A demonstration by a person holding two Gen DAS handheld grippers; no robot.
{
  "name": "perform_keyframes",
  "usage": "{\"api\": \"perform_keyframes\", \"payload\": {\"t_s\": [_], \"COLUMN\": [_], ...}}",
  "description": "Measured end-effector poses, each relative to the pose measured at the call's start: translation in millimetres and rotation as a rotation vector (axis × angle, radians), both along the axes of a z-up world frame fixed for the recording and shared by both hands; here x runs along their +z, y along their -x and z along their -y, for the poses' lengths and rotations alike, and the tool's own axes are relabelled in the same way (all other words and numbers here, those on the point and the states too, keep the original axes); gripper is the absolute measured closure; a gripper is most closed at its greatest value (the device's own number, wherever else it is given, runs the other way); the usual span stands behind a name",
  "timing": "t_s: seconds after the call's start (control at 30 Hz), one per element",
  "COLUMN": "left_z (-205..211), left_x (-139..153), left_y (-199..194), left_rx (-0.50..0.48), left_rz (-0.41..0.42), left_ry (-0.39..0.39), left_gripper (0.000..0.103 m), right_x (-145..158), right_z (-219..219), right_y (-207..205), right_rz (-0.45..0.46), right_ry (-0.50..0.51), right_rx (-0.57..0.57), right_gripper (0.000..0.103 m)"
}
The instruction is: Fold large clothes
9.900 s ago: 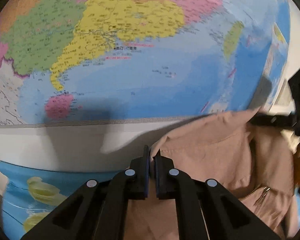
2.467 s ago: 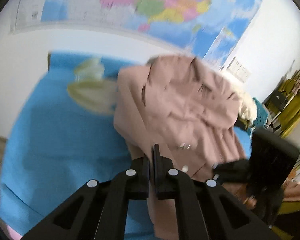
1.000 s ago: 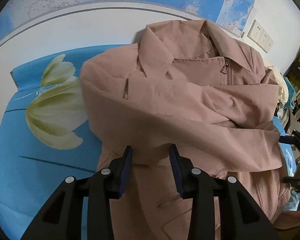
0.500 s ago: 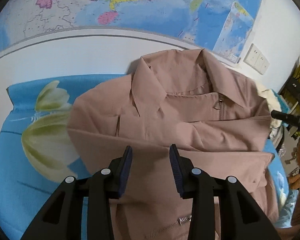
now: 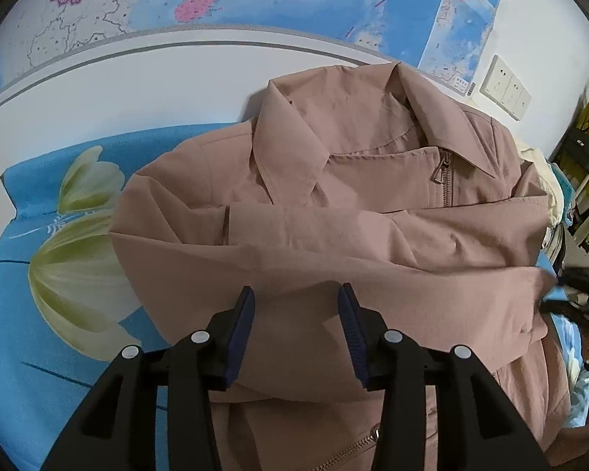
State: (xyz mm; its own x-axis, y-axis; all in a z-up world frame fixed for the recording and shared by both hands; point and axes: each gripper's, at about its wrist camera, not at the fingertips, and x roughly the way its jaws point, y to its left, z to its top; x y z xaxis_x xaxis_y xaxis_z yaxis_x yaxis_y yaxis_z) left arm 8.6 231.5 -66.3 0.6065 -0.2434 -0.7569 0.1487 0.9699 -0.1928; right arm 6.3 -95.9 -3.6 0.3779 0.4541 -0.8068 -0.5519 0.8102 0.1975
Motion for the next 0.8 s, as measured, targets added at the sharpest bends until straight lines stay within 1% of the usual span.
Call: {"api": "perform_keyframes", "payload": {"t_s": [0.03,0.07,0.1,0.17,0.23,0.3,0.37,0.43,0.47,0.5,0.57,0.63,0.67,0.7,0.73,0.77,0.8], "left_z": [1.5,1.9,2.0,2.4,2.3,4.4,10.8,17.7,20.9,24.4,25.4,22.7,22.5,22.1,22.1,22.0,22.2], "left_x": [0.5,2.5,4.6,13.4,21.2,27.8,28.8,20.4,14.4,5.6,-7.1,-17.2,-19.8,-21.8,-24.6,-26.8,-27.3], "left_y": [0.6,2.2,4.2,8.8,11.3,11.9,8.5,0.3,-4.7,-12.3,-24.8,-37.8,-42.4,-46.6,-52.9,-58.3,-60.5], "left_rx": [0.0,0.0,-0.003,-0.014,-0.016,-0.024,-0.021,-0.02,-0.015,-0.013,0.003,0.023,0.03,0.036,0.041,0.047,0.048], "left_rz": [0.0,0.007,0.014,0.044,0.069,0.092,0.114,0.092,0.075,0.051,0.019,-0.009,-0.013,-0.019,-0.037,-0.05,-0.05], "left_ry": [-0.001,-0.001,0.004,0.014,0.021,0.033,-0.007,-0.055,-0.076,-0.1,-0.129,-0.141,-0.154,-0.162,-0.165,-0.166,-0.168], "left_gripper": [0.061,0.061,0.061,0.061,0.061,0.057,0.055,0.055,0.055,0.055,0.055,0.056,0.056,0.056,0.056,0.056,0.056], "right_x": [4.7,16.6,26.8,56.0,79.8,90.1,82.6,69.6,60.0,52.3,43.0,42.3,43.6,45.1,48.5,54.0,62.9], "right_z": [0.6,4.7,7.7,13.3,17.9,18.6,14.0,10.5,8.2,7.7,8.4,8.8,10.8,14.3,16.2,17.8,18.1], "right_y": [-0.3,1.1,2.8,-1.0,-13.0,-33.7,-58.7,-77.9,-87.7,-94.2,-100.5,-101.2,-100.3,-99.1,-97.2,-92.9,-84.6], "right_rz": [0.003,0.023,0.043,0.109,0.154,0.148,0.12,0.102,0.077,0.071,0.05,0.057,0.06,0.063,0.077,0.096,0.137], "right_ry": [-0.019,-0.061,-0.081,-0.113,-0.146,-0.172,-0.129,-0.077,-0.057,-0.039,-0.045,-0.05,-0.058,-0.06,-0.057,-0.055,-0.065], "right_rx": [0.004,0.009,0.008,-0.009,-0.037,-0.055,-0.101,-0.139,-0.145,-0.163,-0.175,-0.189,-0.192,-0.199,-0.223,-0.236,-0.24], "right_gripper": [0.1,0.1,0.1,0.1,0.1,0.1,0.1,0.1,0.1,0.1,0.1,0.098,0.096,0.088,0.076,0.071,0.059]}}
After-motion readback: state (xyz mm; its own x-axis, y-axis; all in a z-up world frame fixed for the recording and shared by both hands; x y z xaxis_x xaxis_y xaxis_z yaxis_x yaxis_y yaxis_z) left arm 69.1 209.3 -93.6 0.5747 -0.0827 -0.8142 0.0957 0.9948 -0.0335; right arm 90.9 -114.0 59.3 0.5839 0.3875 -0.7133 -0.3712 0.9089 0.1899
